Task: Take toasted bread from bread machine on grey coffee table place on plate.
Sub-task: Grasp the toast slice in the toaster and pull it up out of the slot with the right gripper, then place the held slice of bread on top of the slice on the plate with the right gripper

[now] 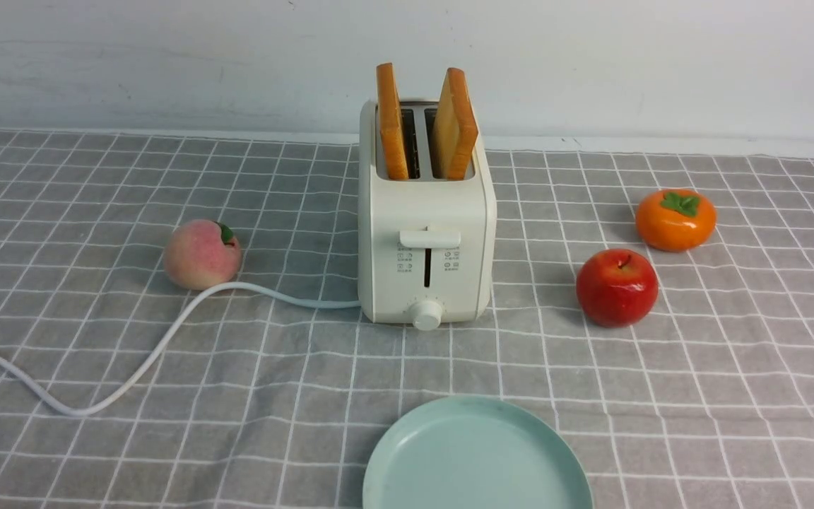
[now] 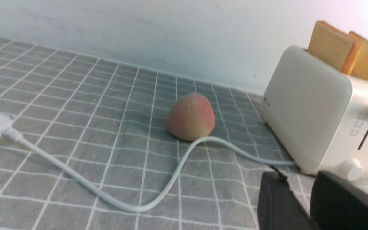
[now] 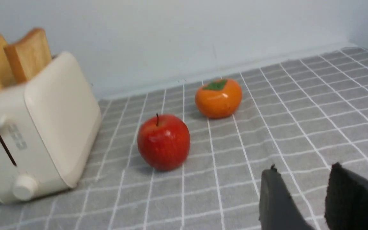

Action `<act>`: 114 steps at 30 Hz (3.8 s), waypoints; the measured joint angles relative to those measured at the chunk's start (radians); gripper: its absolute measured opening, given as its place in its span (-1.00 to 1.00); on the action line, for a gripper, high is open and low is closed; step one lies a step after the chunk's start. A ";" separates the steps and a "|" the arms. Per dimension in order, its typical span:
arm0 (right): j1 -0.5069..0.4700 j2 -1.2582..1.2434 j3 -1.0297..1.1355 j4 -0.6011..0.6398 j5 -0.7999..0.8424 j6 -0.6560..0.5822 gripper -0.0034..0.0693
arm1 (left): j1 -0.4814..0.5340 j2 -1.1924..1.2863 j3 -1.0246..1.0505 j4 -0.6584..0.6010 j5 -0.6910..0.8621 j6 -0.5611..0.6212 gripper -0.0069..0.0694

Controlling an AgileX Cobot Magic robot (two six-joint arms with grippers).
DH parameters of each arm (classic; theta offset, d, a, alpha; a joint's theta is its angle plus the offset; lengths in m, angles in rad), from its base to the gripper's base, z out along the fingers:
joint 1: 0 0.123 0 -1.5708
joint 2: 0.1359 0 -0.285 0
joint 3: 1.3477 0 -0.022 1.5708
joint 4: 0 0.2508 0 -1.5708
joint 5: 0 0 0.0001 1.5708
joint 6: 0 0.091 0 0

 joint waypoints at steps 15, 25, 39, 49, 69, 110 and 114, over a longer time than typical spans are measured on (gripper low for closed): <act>0.000 0.000 0.000 0.049 -0.301 0.159 -0.25 | 0.000 0.000 0.000 -0.368 -0.282 -0.244 -0.34; 0.000 0.064 -0.197 0.076 -0.356 0.281 -0.25 | 0.000 0.000 -0.066 -0.408 -0.477 -0.264 -0.30; 0.000 0.761 -1.013 -0.188 0.214 0.284 -0.25 | 0.000 0.519 -0.771 -0.365 0.232 0.000 -0.28; 0.068 1.093 -1.079 -0.157 0.265 0.265 -0.25 | 0.000 0.771 -0.898 -0.357 0.445 0.297 -0.25; 0.455 1.934 -2.006 -0.008 0.645 0.085 -0.12 | -0.276 0.840 -0.908 -0.467 0.495 0.535 -0.20; 0.322 1.667 -2.028 0.068 0.906 0.015 -0.58 | -0.276 0.840 -0.908 -0.609 0.553 0.534 -0.19; 0.341 1.581 -1.901 0.132 1.015 0.008 -0.58 | -0.276 0.840 -0.908 -0.638 0.554 0.534 -0.19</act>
